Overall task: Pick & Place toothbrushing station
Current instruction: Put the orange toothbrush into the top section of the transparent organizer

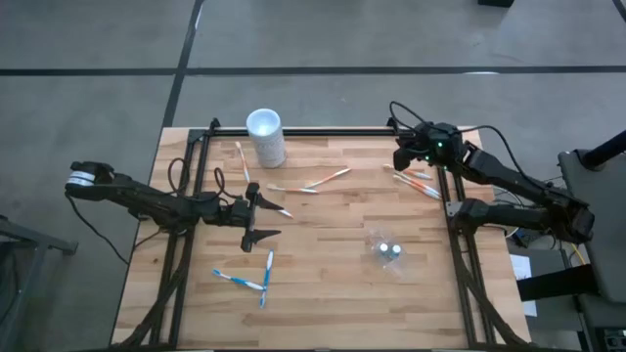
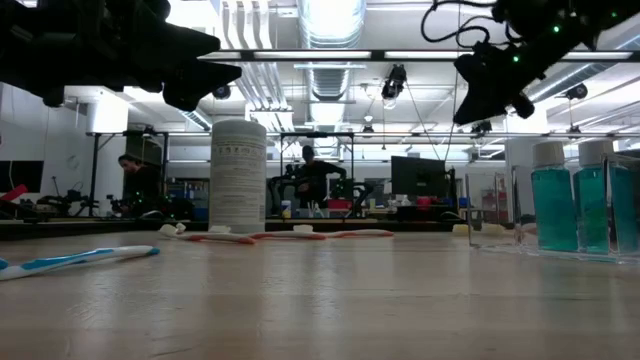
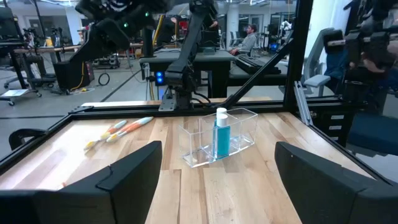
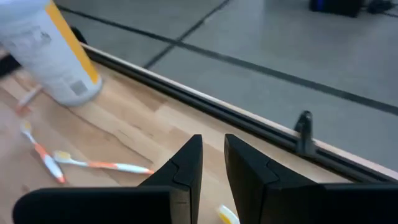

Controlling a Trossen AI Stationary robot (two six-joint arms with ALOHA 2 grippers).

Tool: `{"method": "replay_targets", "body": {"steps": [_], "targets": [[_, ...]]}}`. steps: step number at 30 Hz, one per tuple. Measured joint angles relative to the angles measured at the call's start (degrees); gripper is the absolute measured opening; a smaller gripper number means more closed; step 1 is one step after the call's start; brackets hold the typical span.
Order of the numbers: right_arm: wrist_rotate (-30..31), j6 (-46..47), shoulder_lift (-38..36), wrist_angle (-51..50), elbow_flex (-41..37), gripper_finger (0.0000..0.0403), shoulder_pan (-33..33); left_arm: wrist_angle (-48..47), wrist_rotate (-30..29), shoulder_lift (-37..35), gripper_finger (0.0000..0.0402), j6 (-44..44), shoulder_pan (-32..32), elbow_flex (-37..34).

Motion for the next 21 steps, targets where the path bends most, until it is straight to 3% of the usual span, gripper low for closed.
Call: {"method": "replay_targets", "body": {"steps": [11, 17, 21], "targets": [[-9.8, 3.1, 5.3, 0.1, -4.6, 0.0063, -8.8, 0.0, 0.0, 0.0, 0.0319, 0.0, 0.0, 0.0], [-11.1, 3.1, 12.3, -1.0, -1.5, 0.0063, -9.3, 0.0, 0.0, 0.0, 0.0319, 0.0, 0.0, 0.0], [-11.1, 3.0, 19.1, -7.7, 2.9, 0.0063, -9.3, 0.0, 0.0, 0.0, 0.0319, 0.0, 0.0, 0.0]]}}
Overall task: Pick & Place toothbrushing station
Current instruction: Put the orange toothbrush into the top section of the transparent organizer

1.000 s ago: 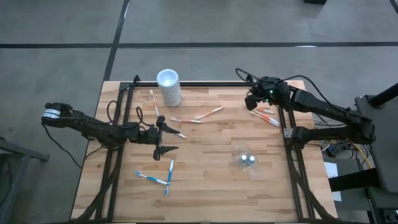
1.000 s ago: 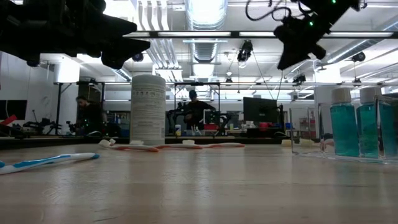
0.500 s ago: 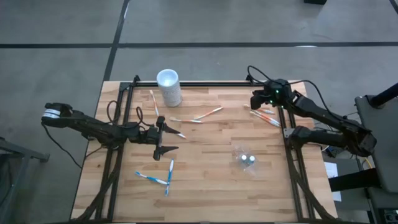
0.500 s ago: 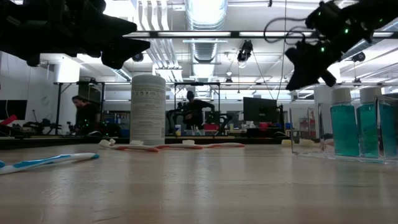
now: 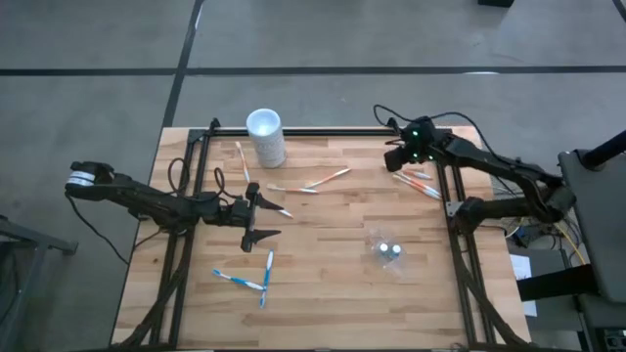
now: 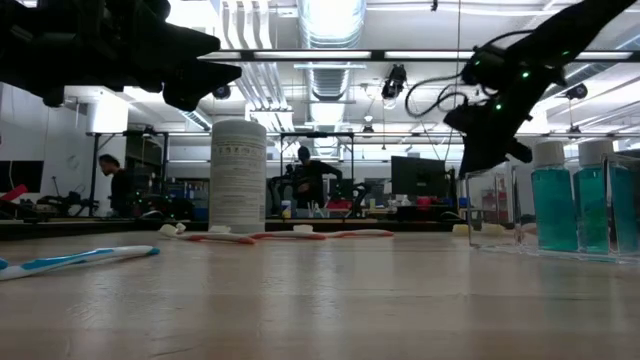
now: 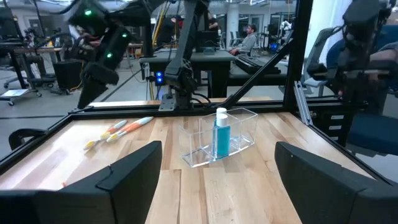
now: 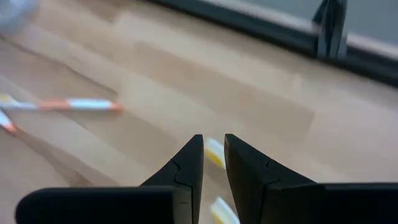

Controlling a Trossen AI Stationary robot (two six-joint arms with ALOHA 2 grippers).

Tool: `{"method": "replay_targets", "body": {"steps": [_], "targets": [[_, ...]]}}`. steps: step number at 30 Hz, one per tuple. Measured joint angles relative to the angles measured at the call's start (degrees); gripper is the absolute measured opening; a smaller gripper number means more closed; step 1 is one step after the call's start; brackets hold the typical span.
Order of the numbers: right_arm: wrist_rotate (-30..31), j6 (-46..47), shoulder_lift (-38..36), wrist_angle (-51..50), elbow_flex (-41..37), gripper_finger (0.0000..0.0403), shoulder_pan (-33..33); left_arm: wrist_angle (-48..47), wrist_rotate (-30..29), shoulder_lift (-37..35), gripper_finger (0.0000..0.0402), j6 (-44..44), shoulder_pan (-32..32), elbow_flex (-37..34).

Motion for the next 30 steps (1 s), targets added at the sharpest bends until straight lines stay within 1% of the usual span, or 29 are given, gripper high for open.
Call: {"method": "replay_targets", "body": {"steps": [2, 5, 9, 15, 22, 30], "targets": [[-0.1, -0.2, 4.0, -4.4, 2.6, 0.0063, 0.0, 0.0, 0.0, 0.0, 0.0319, 0.0, 0.0, 0.0], [-0.2, -3.3, 10.0, -9.1, 6.0, 0.0063, 0.0, 0.0, 0.0, 0.0, 0.0319, 0.0, 0.0, 0.0], [-3.6, -4.4, 17.5, -9.9, 9.7, 0.0063, 0.0, 0.0, 0.0, 0.0, 0.0319, 0.0, 0.0, 0.0], [-2.8, -8.8, 25.5, -13.0, 15.4, 0.0063, 0.0, 0.0, 0.0, 0.0, 0.0319, 0.0, 0.0, 0.0], [-2.3, -13.5, 29.2, -16.3, 19.7, 0.0063, 0.0, 0.0, 0.0, 0.0, 0.0319, 0.0, 0.0, 0.0], [-2.3, -13.5, 28.9, -17.5, 21.4, 0.0063, 0.0, 0.0, 0.0, 0.0, 0.0319, 0.0, 0.0, 0.0]]}}
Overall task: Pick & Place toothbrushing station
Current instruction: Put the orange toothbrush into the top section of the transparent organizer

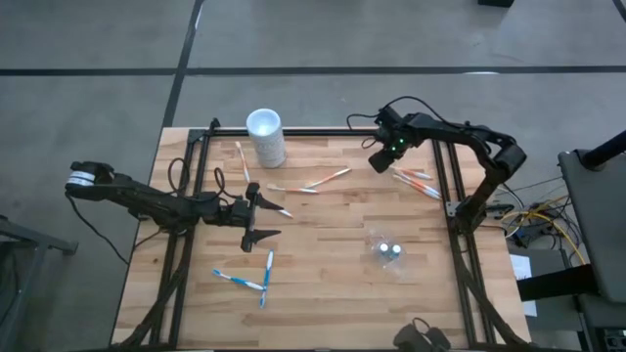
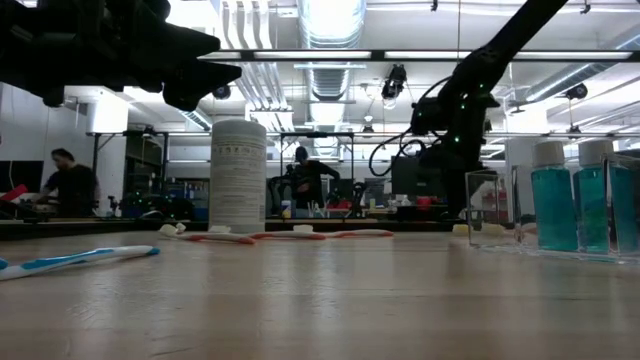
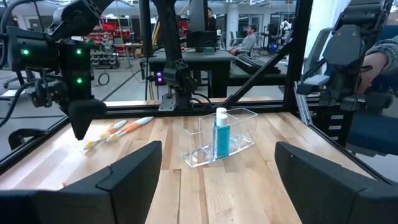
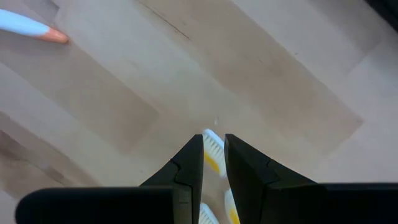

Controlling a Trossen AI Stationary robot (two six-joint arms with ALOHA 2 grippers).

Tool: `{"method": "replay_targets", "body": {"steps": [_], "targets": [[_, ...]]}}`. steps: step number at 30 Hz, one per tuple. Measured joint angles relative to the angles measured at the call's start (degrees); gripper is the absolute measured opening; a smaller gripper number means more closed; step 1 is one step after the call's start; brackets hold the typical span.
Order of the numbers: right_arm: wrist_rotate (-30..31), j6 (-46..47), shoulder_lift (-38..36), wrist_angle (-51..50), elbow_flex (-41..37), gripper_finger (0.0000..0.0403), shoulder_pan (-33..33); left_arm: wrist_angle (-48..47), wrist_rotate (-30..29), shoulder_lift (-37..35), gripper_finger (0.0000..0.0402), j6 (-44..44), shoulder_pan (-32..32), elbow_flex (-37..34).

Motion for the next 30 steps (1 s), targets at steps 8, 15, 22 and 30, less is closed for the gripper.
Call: {"method": "replay_targets", "body": {"steps": [8, 15, 22, 30], "targets": [[1.3, -4.4, -0.9, -0.4, -2.0, 0.0063, 0.1, 0.0, 0.0, 0.0, 0.0319, 0.0, 0.0, 0.0], [4.3, -6.3, -0.9, -0.3, -2.8, 0.0063, 0.0, 0.0, 0.0, 0.0, 0.0319, 0.0, 0.0, 0.0], [5.5, -8.8, -0.9, -0.1, -2.8, 0.0063, -1.1, 0.0, 0.0, 0.0, 0.0319, 0.0, 0.0, 0.0], [3.6, -10.9, -1.0, 0.3, -2.8, 0.0063, -1.0, 0.0, 0.0, 0.0, 0.0319, 0.0, 0.0, 0.0]]}}
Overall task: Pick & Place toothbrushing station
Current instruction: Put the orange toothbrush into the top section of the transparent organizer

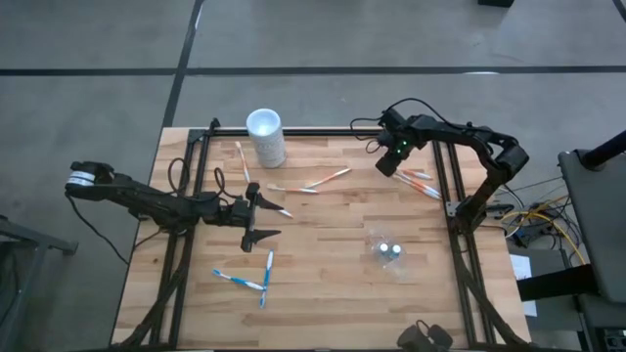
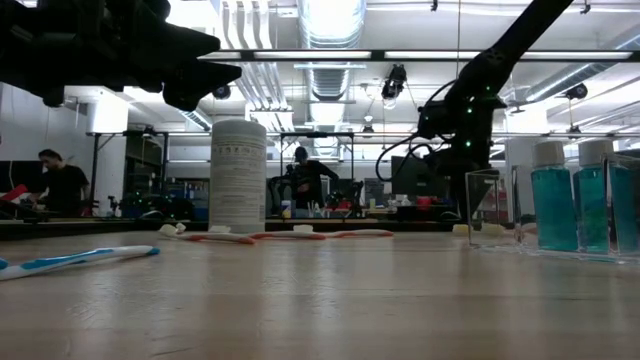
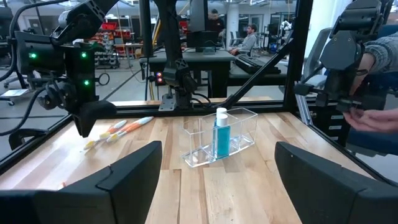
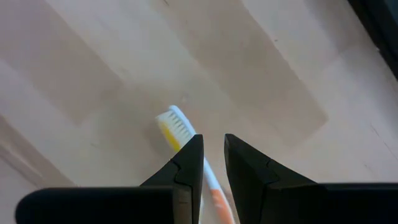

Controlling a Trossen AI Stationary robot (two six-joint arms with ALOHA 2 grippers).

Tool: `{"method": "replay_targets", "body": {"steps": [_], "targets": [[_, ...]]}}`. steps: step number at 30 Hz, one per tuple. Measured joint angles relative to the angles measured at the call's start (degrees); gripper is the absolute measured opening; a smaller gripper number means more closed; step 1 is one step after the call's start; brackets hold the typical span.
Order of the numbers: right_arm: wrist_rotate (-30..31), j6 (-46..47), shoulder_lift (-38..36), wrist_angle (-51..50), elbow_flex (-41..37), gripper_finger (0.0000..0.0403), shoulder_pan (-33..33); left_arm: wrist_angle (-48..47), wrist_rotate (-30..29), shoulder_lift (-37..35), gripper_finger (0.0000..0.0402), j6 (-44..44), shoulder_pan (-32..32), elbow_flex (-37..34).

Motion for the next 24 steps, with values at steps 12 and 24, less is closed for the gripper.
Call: {"method": "replay_targets", "body": {"steps": [12, 24], "targets": [[-1.4, 0.8, 0.0, 1.6, 0.0, 0.0063, 0.1, 0.0, 0.0, 0.0, 0.0319, 0.0, 0.0, 0.0], [-4.0, 4.1, 0.0, 1.7, 0.0, 0.0063, 0.1, 0.0, 0.0, 0.0, 0.0319, 0.0, 0.0, 0.0]]}}
